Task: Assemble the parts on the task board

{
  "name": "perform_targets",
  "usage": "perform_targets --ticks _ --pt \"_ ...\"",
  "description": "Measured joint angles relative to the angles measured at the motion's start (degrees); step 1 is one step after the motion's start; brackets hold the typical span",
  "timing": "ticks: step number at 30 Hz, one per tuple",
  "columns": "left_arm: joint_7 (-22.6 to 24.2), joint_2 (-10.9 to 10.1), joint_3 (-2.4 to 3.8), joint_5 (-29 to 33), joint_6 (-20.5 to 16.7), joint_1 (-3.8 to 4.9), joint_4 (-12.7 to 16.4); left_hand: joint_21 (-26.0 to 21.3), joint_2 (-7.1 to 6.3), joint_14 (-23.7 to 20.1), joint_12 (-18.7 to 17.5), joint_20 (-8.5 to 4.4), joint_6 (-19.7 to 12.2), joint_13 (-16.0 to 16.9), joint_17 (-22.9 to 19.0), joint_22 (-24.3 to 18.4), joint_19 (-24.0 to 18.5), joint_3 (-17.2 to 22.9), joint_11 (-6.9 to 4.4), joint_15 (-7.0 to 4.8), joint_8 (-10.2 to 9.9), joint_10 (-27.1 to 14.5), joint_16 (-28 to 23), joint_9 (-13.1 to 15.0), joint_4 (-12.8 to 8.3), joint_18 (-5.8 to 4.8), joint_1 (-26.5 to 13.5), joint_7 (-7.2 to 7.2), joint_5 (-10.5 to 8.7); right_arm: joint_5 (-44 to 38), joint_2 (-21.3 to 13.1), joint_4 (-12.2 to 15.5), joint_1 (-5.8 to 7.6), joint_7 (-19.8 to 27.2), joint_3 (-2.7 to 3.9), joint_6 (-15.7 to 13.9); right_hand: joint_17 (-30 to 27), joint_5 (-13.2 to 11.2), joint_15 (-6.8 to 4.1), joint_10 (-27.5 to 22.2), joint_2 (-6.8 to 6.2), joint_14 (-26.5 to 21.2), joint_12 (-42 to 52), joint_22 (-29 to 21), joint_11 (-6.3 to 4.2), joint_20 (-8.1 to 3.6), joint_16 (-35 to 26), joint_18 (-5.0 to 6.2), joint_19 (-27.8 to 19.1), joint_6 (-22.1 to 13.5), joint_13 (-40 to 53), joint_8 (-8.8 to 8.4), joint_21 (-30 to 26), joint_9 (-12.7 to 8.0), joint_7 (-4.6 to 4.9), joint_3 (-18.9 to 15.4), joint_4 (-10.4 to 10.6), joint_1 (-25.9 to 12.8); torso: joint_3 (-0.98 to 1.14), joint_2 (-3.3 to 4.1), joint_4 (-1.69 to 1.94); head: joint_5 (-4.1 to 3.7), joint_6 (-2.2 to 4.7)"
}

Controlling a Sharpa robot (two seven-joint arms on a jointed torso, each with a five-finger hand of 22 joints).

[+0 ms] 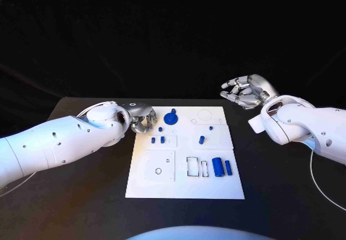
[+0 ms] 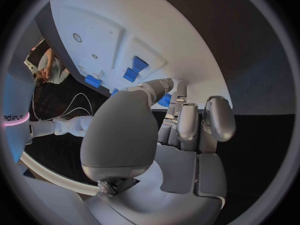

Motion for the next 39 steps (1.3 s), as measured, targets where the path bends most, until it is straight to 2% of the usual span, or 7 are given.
perform_targets --ticks 2,5,10,13,17,24,39 --pt "0.3 -0.8 0.4 2.1 -1.2 -0.01 -0.1 -2.1 0.27 -1.6 -0.4 0.13 2.0 0.1 -3.6 -2.9 -2.0 0.5 0.18 0.14 1.3 -0.2 -1.6 0.3 -0.5 0.0 0.3 0.08 0.0 -1.5 0.1 -0.4 -0.03 -0.9 0.0 1.4 -2.5 -0.8 0.0 -1.3 -1.17 0.0 -9.3 0.0 0.12 0.18 -2.4 0.58 -0.8 1.3 -8.1 0.11 -2.3 0.0 0.48 3.7 -1.0 1.9 0.02 -0.03 -0.02 -0.21 0.15" --pt "1.1 -2.3 0.85 8.0 -2.6 0.05 0.0 -9.7 0.27 -7.3 -1.1 0.34 3.9 0.0 -14.6 -13.2 -8.5 0.6 0.67 0.39 3.0 -1.1 -7.1 0.9 -1.1 2.81 0.3 0.2 0.0 -5.3 0.2 -0.6 -0.11 -2.3 -0.03 4.1 -4.1 -1.2 0.03 -1.1 -2.24 0.0 -18.4 0.0 0.54 0.43 -3.7 0.59 -0.7 2.2 -16.5 0.1 -2.4 -0.1 0.99 7.1 -2.1 2.0 0.05 -0.06 -0.04 -0.68 0.46" --pt "4.7 -5.5 1.09 25.7 -5.1 0.07 1.8 -20.0 0.71 -13.6 -1.1 0.56 3.2 -0.5 -26.3 -25.6 -15.7 0.4 1.42 0.69 3.0 -2.1 -14.6 0.9 -1.4 4.92 -0.1 0.91 0.0 -18.3 0.4 0.1 -0.67 -5.5 -0.21 9.4 -3.0 -4.6 0.54 0.8 -3.56 0.1 -25.8 0.0 0.9 0.54 -2.5 0.58 0.3 3.8 -25.2 0.1 -0.4 -0.3 0.6 9.8 -4.4 1.0 0.09 -0.09 -0.08 -1.77 1.08" --pt "8.4 -6.8 1.13 38.8 -5.7 0.04 3.5 -21.7 1.86 -14.7 -0.7 0.54 3.0 -0.5 -27.7 -27.2 -16.4 0.4 1.57 0.66 3.5 -2.2 -16.2 0.8 -2.5 4.96 0.8 1.12 0.0 -27.8 0.7 0.4 -1.23 -7.6 -0.28 12.0 -2.3 -6.3 0.54 1.1 -4.25 0.1 -26.9 0.0 0.62 0.56 -1.8 0.59 0.7 4.1 -26.8 0.1 0.5 -0.4 0.35 10.3 -4.8 0.3 0.04 -0.08 -0.04 -2.44 1.49" --pt "13.0 -8.1 1.14 55.7 -5.2 -0.38 5.8 -22.4 2.46 -14.9 0.7 0.54 3.0 0.2 -28.2 -27.7 -16.4 -0.5 1.15 0.52 3.9 -1.8 -16.3 0.9 -3.0 4.95 0.2 1.12 0.0 -38.8 1.1 0.7 -1.96 -10.9 -0.33 14.6 -2.3 -5.0 0.54 1.8 -4.52 0.1 -27.4 0.0 0.56 0.56 -1.8 0.59 0.7 5.4 -28.0 0.76 0.5 -0.3 -0.18 11.0 -5.2 0.1 -0.03 -0.05 0.08 -3.0 2.2" --pt "18.9 -9.4 1.12 74.8 -3.3 -0.97 8.5 -23.6 2.95 -15.1 2.9 0.54 3.1 1.1 -28.4 -28.6 -16.4 -3.0 0.87 0.64 4.3 -1.5 -16.3 1.0 -2.8 4.95 -1.1 0.97 0.0 -50.9 2.4 0.6 -3.07 -15.2 -0.43 16.9 -2.2 -5.1 0.54 0.9 -5.76 0.1 -28.6 0.0 0.91 0.56 -1.6 0.59 0.7 4.8 -29.6 0.48 0.5 -0.5 0.08 11.1 -5.3 -1.2 -0.14 -0.04 -0.01 -3.1 2.8" --pt "23.5 -10.3 1.12 85.1 -2.4 -1.11 11.9 -24.1 3.22 -15.4 4.5 0.54 3.4 1.8 -28.6 -29.1 -16.4 -4.0 0.47 0.35 5.1 -1.9 -15.9 1.4 -3.3 4.95 -1.3 0.71 0.0 -57.5 5.3 -0.5 -4.48 -17.5 -0.55 17.1 -1.3 -5.4 0.54 0.6 -5.96 0.1 -28.8 0.0 1.12 0.36 -0.7 0.59 1.3 4.3 -30.5 0.31 1.7 -0.6 0.24 12.0 -5.9 -1.4 -0.15 0.18 0.01 -3.2 2.52"
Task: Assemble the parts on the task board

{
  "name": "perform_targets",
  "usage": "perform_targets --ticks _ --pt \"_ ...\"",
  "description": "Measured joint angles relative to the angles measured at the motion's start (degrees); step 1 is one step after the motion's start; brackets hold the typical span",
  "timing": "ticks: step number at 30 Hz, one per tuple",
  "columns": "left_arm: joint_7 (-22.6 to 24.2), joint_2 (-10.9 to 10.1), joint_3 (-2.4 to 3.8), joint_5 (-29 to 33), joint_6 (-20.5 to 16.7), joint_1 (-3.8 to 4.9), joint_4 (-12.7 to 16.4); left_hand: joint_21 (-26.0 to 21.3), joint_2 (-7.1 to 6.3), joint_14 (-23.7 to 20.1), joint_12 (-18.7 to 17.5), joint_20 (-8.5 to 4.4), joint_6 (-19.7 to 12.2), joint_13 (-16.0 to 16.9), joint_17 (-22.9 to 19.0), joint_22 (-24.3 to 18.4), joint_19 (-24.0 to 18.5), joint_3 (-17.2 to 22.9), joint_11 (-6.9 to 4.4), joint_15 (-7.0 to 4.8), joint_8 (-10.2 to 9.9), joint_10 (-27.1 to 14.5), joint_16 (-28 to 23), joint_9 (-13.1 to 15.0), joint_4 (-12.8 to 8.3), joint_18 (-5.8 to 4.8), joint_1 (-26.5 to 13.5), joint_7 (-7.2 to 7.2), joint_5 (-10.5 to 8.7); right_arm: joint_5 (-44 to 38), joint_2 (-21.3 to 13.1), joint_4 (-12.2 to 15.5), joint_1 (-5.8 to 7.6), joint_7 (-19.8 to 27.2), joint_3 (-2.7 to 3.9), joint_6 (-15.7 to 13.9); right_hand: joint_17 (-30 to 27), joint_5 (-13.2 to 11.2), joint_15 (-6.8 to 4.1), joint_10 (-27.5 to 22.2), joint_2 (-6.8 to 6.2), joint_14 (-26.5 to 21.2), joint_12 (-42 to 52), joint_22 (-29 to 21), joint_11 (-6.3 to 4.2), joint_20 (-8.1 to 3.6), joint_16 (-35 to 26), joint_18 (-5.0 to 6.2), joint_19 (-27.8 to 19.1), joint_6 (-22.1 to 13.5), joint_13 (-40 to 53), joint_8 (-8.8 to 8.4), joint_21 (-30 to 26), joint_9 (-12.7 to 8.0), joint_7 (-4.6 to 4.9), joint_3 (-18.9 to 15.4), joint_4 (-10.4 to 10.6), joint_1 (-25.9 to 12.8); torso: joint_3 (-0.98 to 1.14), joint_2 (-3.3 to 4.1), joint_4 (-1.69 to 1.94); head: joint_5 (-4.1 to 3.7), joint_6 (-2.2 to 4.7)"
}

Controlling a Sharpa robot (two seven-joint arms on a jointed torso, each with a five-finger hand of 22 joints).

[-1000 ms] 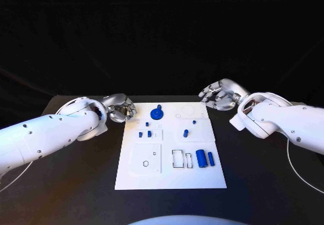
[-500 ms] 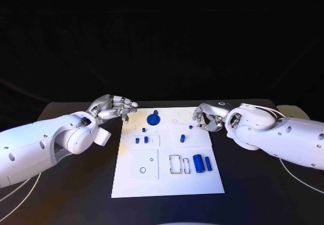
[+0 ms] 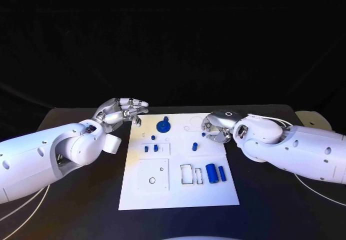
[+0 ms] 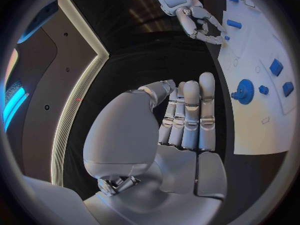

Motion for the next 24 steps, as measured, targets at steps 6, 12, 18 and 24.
perform_targets --ticks 6,12,18,24 --pt "0.2 -0.2 0.0 0.9 -0.1 -0.01 0.5 -0.2 0.21 -0.2 0.6 0.0 -0.5 0.2 -0.1 -0.1 0.0 -0.2 0.2 0.2 0.0 -0.9 0.1 0.0 -0.2 0.0 0.2 0.01 0.0 -0.5 1.1 -0.8 -0.44 -0.1 -0.02 -0.3 1.7 0.6 0.0 1.8 0.74 0.0 0.3 0.0 -0.67 -0.21 1.3 -0.16 0.2 1.7 -0.6 1.11 3.2 0.4 -0.69 0.9 -0.9 0.0 0.04 0.02 0.02 -0.04 -0.24" --pt "0.3 -0.3 0.0 1.3 -0.2 -0.01 0.7 -0.2 0.44 -0.2 0.7 0.0 -0.7 0.3 -0.2 -0.2 0.0 -0.2 0.42 0.19 0.0 -1.0 0.1 0.0 -0.2 0.0 0.4 0.11 0.0 -0.6 1.9 -1.3 -0.63 -0.1 -0.03 -0.7 1.9 0.9 0.0 2.3 1.08 0.0 0.5 0.0 -0.82 -0.21 1.5 -0.62 0.2 2.1 -0.8 1.34 3.6 0.5 -0.65 1.2 -1.2 0.0 0.08 0.01 0.05 0.15 -0.58" --pt "0.2 -0.3 0.0 1.5 -0.2 -0.01 0.7 -0.2 0.44 -0.2 0.7 0.0 -0.7 0.3 -0.2 -0.2 0.0 -0.2 0.42 0.19 0.0 -1.0 0.1 0.0 -0.2 0.0 0.4 0.11 0.0 -0.7 2.5 -1.9 -0.67 -0.2 0.0 -0.8 2.0 1.1 0.0 3.2 1.56 0.0 0.8 0.0 -0.92 -0.21 1.5 -0.62 0.2 2.8 -1.0 1.78 4.5 0.7 -0.77 1.7 -1.7 0.0 0.07 -0.02 0.07 0.23 -0.72" --pt "0.1 -0.4 -0.01 1.6 -0.2 -0.01 0.8 -0.2 0.44 -0.2 0.9 0.0 -0.7 0.3 -0.2 -0.2 0.0 -0.2 0.43 0.2 0.0 -1.4 0.1 0.0 -0.2 -0.01 0.4 0.11 0.0 -0.8 2.7 -2.5 -0.77 -0.3 -0.03 -0.5 2.0 1.1 0.0 3.2 1.6 0.0 0.9 0.0 -0.93 -0.21 1.8 -0.61 0.2 2.9 -1.1 1.78 4.8 0.7 -0.82 2.0 -2.0 -0.1 0.05 -0.04 0.03 0.21 -0.77"
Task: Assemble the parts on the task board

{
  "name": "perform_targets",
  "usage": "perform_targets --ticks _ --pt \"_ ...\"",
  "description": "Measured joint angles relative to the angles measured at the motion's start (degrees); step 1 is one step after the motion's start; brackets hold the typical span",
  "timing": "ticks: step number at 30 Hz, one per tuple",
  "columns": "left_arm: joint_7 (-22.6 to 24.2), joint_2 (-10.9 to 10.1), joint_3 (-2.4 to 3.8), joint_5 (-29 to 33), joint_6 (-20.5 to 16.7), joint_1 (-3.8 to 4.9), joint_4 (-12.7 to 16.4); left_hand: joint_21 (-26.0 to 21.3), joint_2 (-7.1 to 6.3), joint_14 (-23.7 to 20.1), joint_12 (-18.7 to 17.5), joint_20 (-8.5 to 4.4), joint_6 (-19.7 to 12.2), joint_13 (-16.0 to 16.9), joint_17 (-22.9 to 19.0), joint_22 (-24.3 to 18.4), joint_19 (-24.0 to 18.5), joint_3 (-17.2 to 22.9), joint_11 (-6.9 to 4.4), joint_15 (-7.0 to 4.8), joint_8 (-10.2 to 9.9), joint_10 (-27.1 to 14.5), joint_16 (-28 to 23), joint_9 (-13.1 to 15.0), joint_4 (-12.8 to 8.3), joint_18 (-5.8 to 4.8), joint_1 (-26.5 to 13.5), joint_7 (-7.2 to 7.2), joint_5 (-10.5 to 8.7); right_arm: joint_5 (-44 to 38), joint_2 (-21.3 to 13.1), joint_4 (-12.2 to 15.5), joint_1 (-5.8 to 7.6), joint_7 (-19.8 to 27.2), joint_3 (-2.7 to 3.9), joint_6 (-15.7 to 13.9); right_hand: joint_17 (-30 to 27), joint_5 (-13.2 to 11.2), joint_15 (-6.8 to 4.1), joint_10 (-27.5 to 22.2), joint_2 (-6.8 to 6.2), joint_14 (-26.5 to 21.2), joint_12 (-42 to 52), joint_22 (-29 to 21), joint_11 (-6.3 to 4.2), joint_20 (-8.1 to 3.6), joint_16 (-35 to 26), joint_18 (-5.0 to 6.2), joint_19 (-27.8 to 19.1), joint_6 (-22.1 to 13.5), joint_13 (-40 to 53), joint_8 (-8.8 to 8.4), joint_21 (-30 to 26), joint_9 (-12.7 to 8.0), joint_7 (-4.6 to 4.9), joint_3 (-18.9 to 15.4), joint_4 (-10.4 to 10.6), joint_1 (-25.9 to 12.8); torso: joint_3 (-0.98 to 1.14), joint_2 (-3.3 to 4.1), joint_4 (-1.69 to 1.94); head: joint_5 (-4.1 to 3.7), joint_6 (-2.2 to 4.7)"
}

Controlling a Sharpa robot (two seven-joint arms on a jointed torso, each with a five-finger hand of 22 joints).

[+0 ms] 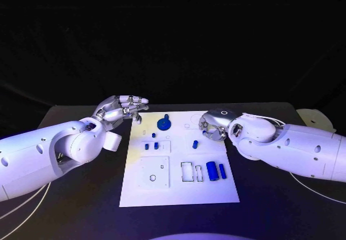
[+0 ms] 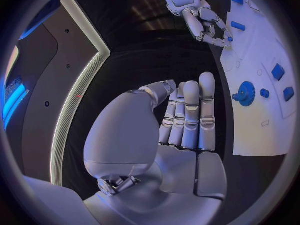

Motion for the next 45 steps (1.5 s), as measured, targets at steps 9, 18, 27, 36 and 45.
perform_targets --ticks 9,18,27,36,45 --pt "-0.1 -0.1 0.0 0.0 0.0 0.0 0.0 0.0 0.0 -0.2 0.1 0.0 -0.2 0.0 0.0 0.0 0.0 0.0 -0.01 0.2 0.0 -0.1 0.0 0.0 0.0 0.0 0.0 0.2 0.0 -0.6 0.0 -0.2 -0.11 -0.3 0.03 0.7 0.1 0.0 0.0 0.1 0.0 0.0 0.0 0.0 -0.08 0.0 0.0 0.03 0.0 0.0 -0.1 0.0 0.6 0.0 0.0 0.0 0.0 0.0 0.03 -0.03 0.02 -0.17 -0.12" --pt "-0.4 -0.1 0.0 0.0 0.1 0.0 0.0 -0.2 0.0 -0.2 0.1 0.0 -0.2 0.0 0.0 0.0 0.0 0.0 -0.01 0.2 0.0 -0.1 0.2 0.0 0.0 0.0 0.0 0.2 0.0 -1.1 -0.1 0.0 -0.21 -0.4 0.16 1.1 0.1 0.0 0.0 0.1 0.0 0.0 0.0 0.0 -0.08 0.0 0.0 0.05 0.0 0.0 -0.2 0.0 0.6 0.0 -0.02 0.1 -0.1 0.0 0.05 -0.03 -0.04 -0.19 -0.27" --pt "-0.6 -0.1 0.0 0.0 0.1 0.0 0.0 -0.2 0.23 -0.2 0.1 0.0 -0.2 0.1 -0.1 0.0 0.0 0.0 0.19 0.2 0.0 -0.3 0.2 0.0 0.0 0.0 -0.2 0.2 0.0 -1.4 -0.1 -0.1 -0.26 -0.6 0.21 1.2 0.0 0.0 -0.44 1.9 1.14 0.0 0.3 0.0 -0.7 -0.21 0.0 -0.79 0.2 1.6 -0.4 1.14 1.7 0.4 -0.57 1.0 -1.0 -0.4 0.04 -0.03 0.03 -0.33 -0.23" --pt "-0.8 -0.2 0.0 0.0 0.1 0.0 0.0 -0.2 0.22 -0.2 0.1 0.0 -0.2 0.1 -0.1 -0.1 0.0 0.0 0.19 0.2 0.0 -0.3 0.2 0.0 0.0 0.0 -0.2 0.2 0.0 -1.5 0.1 -0.2 -0.35 -0.8 0.33 1.3 0.8 -0.4 -0.85 3.0 2.65 0.0 0.3 0.0 -1.06 -0.21 0.8 -0.79 0.2 2.4 -0.7 1.96 2.5 0.9 -0.84 1.0 -1.7 -0.8 0.03 -0.01 0.0 -0.37 -0.36" --pt "-0.9 -0.2 0.0 0.0 0.1 0.0 0.0 -0.2 0.22 -0.2 0.3 0.0 -0.2 0.1 -0.1 -0.1 0.0 0.1 0.0 0.18 0.0 -0.5 0.2 0.0 -0.3 -0.01 -0.2 0.16 0.0 -2.0 0.0 0.0 -0.49 -1.2 0.32 0.9 0.8 -0.6 -0.85 3.1 2.72 0.0 0.3 0.0 -1.02 -0.21 0.8 -0.78 0.2 2.6 -0.7 1.97 2.6 1.0 -1.01 1.0 -1.7 -0.7 0.03 -0.01 0.0 -0.46 -0.51"
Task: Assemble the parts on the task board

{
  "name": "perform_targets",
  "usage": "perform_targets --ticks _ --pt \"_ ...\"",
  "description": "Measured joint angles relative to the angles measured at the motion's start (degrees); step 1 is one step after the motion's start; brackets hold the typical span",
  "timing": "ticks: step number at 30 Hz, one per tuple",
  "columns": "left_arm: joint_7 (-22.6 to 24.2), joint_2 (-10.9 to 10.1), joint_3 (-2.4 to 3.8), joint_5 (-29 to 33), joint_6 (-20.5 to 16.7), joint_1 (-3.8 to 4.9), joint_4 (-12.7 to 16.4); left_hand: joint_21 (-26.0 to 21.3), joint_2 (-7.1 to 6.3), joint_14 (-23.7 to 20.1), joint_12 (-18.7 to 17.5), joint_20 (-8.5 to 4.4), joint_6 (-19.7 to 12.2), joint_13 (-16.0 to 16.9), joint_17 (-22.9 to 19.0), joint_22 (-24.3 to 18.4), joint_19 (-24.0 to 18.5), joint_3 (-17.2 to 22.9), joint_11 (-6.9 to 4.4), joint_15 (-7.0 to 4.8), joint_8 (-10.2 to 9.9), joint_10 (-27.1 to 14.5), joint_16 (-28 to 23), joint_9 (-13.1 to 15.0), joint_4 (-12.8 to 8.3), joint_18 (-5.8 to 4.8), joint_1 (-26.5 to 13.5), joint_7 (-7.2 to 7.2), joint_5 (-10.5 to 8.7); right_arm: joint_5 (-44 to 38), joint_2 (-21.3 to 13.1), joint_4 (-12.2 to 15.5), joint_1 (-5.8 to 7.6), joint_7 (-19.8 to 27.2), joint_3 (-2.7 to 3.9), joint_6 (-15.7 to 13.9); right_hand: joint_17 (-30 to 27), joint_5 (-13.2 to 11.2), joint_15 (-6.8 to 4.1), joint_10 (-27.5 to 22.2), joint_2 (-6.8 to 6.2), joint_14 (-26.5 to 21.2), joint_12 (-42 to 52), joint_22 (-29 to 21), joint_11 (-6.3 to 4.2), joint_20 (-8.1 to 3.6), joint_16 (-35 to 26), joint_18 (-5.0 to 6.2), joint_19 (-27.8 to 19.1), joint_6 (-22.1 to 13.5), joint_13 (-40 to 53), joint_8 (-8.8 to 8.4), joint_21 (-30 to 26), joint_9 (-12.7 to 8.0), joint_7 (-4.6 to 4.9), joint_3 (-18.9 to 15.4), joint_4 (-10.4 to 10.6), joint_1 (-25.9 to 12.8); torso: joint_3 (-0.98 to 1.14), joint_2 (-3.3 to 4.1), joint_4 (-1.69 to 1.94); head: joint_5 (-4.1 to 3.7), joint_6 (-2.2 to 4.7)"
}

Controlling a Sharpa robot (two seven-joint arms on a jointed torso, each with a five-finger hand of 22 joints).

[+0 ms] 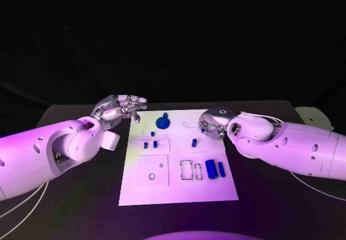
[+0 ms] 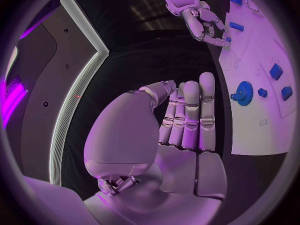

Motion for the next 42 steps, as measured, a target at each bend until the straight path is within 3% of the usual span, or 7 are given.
perform_targets --ticks 18,33,42 --pt "-0.4 0.1 0.0 -0.1 0.0 0.0 -0.2 0.0 0.0 -0.4 0.2 0.0 -0.4 0.1 -0.1 0.0 0.0 0.1 0.19 0.03 0.0 -0.6 0.0 0.0 -0.2 0.0 0.0 0.04 0.0 -0.4 -1.1 1.5 -0.49 -0.4 -0.27 -2.3 -0.4 -0.1 0.0 0.1 -0.01 0.0 0.0 0.0 -0.08 0.0 0.0 0.0 0.0 0.0 0.0 0.15 1.4 0.0 0.01 0.2 -0.5 0.0 0.03 -0.06 -0.01 -0.13 0.12" --pt "-0.6 0.5 -0.01 -0.1 0.1 0.0 -0.9 -0.2 0.0 -0.6 0.4 0.0 -0.8 0.1 -0.3 -0.1 0.0 0.1 0.4 0.24 0.0 -1.2 0.0 0.0 -0.2 0.0 0.0 0.45 0.0 -0.5 -2.6 3.5 -0.1 -0.4 0.1 -3.8 -0.4 -0.1 0.01 0.1 -0.02 0.0 0.0 0.0 -0.04 -0.2 0.0 0.01 0.2 -0.1 0.0 0.2 1.6 0.1 0.06 0.0 -0.6 0.0 0.04 -0.09 -0.05 -0.21 0.58" --pt "-0.7 0.5 -0.01 -0.1 0.1 0.0 -1.1 -0.2 0.0 -0.6 0.7 0.0 -1.0 0.2 -0.3 -0.1 0.0 0.1 0.59 0.24 0.0 -1.4 0.0 0.0 -0.2 0.0 0.0 0.25 0.0 -0.4 -5.2 8.0 0.82 -0.4 0.48 -4.4 -0.4 -0.1 0.01 0.1 -0.02 0.0 0.0 0.0 -0.03 -0.2 0.0 0.01 0.2 -0.2 0.0 0.2 1.6 0.1 -0.01 0.0 -0.6 0.0 0.0 -0.05 -0.12 -0.2 0.43"
